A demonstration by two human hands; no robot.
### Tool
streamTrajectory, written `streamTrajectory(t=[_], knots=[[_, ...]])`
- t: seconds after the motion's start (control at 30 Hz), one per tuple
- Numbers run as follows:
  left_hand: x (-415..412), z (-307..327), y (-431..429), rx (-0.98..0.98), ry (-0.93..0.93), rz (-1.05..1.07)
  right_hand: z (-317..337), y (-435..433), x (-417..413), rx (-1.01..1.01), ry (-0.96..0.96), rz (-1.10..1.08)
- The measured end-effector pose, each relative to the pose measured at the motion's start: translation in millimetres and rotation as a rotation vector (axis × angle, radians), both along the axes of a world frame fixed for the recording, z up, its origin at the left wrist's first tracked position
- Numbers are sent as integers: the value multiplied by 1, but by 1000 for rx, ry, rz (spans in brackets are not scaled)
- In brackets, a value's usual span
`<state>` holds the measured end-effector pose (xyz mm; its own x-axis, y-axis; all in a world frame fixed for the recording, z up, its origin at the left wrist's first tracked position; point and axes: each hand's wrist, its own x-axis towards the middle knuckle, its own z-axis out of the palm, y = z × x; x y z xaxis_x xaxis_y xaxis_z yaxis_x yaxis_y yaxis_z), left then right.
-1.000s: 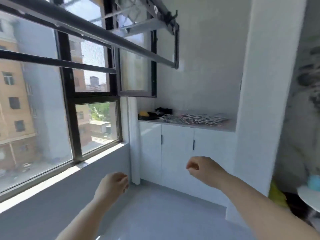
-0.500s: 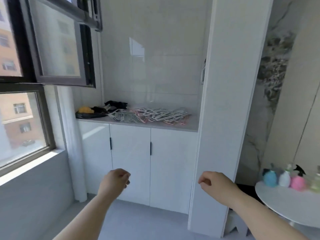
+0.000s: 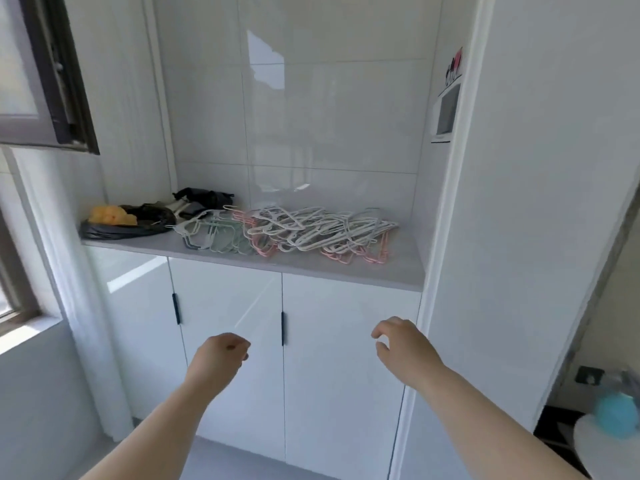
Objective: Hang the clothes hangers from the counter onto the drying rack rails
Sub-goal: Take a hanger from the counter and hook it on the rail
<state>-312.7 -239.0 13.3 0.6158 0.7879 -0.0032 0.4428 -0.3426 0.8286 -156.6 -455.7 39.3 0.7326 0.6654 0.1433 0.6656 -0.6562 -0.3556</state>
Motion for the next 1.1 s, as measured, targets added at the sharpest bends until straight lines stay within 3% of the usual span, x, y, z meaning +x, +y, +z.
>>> streamTrajectory(t=[0.23,0.4,0.63,0.8,0.9,1.03,1.1], knots=[[141,22,86,37,-42,124,-3,129,172,-4,-140,71],[208,29,135,74,1,170,-7,217,245,0,-205,207],[301,52,192,222,143,191,-36,267,296,-56,-123,195],[363,57,228,266,208,212,-33,279,299,-10,-200,144],[394,58,246,316,361,209,-40,280,305,-78,-186,172],[417,55,258,105,428,174,-48,283,307,-56,-162,116],[420,52,257,145,494,194,-53,284,308,-54,-183,138]])
